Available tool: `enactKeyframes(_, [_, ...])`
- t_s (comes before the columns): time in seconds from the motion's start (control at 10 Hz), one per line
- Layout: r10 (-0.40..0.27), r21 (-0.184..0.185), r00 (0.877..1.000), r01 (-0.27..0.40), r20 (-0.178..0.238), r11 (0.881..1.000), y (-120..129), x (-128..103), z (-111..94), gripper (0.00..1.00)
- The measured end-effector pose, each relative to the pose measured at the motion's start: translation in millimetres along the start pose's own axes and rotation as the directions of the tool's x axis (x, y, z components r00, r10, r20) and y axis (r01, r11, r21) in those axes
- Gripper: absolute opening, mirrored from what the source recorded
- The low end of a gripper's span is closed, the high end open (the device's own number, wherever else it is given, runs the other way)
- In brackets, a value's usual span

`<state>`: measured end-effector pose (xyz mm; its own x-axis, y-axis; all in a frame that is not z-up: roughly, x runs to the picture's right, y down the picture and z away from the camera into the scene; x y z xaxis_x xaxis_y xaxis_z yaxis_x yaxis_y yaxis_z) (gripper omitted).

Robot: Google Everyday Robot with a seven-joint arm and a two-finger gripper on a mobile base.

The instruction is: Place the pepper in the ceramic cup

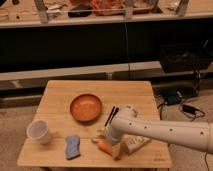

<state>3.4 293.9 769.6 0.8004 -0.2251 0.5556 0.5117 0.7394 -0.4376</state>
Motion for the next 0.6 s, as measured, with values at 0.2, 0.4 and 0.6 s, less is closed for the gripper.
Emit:
enactKeyframes(0.2, [0.0,0.0,1.0,0.0,0.0,1.0,0.0,0.0,0.0,0.73])
enactKeyframes(0.4, [0.0,0.0,1.0,0.0,0.0,1.0,0.1,0.0,0.0,0.58])
enactKeyframes(0.6, [0.0,0.001,1.0,0.0,0.0,1.0,-0.4,0.0,-1.3,0.33])
